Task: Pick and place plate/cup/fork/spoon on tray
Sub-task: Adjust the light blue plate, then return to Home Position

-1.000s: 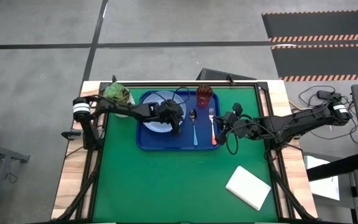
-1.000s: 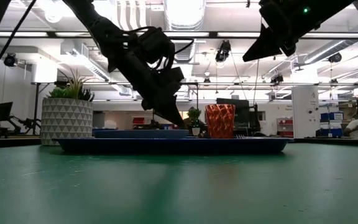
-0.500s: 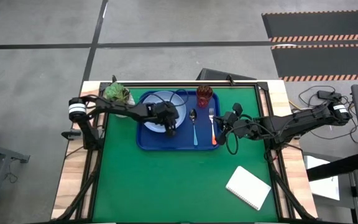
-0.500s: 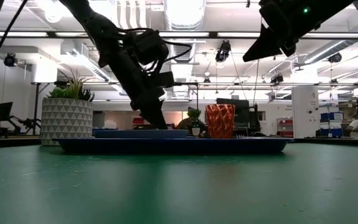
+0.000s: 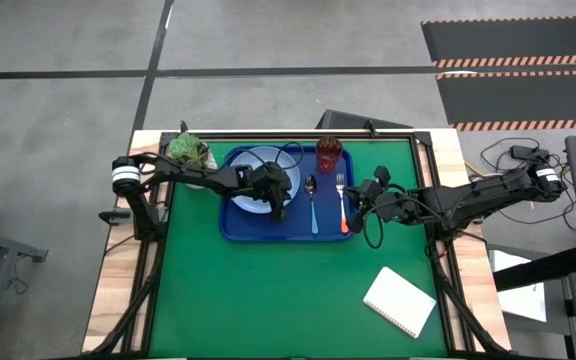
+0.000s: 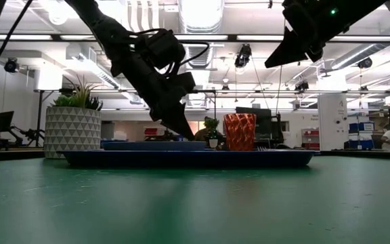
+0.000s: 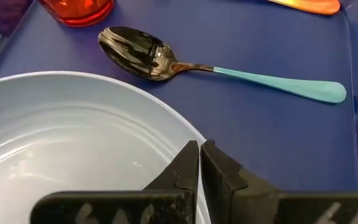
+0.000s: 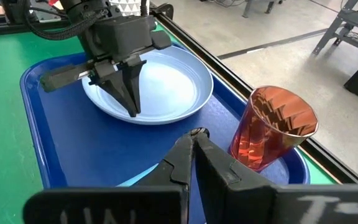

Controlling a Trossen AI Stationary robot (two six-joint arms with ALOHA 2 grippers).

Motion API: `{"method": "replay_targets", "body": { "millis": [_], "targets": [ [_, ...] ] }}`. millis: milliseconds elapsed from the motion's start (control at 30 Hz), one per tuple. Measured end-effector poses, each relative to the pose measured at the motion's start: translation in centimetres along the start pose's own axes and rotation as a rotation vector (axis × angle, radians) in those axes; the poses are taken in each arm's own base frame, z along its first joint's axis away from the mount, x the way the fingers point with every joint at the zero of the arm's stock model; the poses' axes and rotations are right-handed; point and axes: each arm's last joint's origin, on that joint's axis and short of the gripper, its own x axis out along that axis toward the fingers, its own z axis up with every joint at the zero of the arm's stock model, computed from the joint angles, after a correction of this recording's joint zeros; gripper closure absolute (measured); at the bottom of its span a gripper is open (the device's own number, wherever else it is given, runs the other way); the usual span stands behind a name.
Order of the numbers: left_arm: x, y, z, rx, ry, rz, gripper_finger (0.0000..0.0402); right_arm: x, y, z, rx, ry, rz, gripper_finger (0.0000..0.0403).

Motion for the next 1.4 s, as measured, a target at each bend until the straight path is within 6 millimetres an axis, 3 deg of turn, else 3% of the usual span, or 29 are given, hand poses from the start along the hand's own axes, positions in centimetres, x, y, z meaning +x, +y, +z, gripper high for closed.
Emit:
{"method": "replay_targets", "body": {
  "millis": [500, 633, 867, 1133, 1400],
  "targets": [
    [-0.1, 0.0, 0.8, -0.026, -0.087, 0.085, 0.0402, 0.0, 0.0, -0.1, -0.017, 0.002, 0.001, 0.0394],
    [-2.3, -0.2, 1.9, -0.002, -0.159, 0.081, 0.0401, 0.3, 0.1, -1.1, -0.091, 0.005, 0.055, 0.0394],
    [-7.2, -1.9, 1.5, 0.117, -0.286, 0.044, 0.0402, -0.2, -0.2, -2.6, -0.128, -0.166, 0.198, 0.0394],
    [-12.6, -2.0, -1.7, 0.181, -0.428, -0.041, 0.0402, -1.6, -1.7, -4.6, -0.099, -0.263, 0.234, 0.0394],
    [-16.5, -1.7, -6.2, 0.177, -0.591, -0.047, 0.0402, -2.8, -3.1, -6.4, -0.096, -0.327, 0.234, 0.0394]
  ]
}}
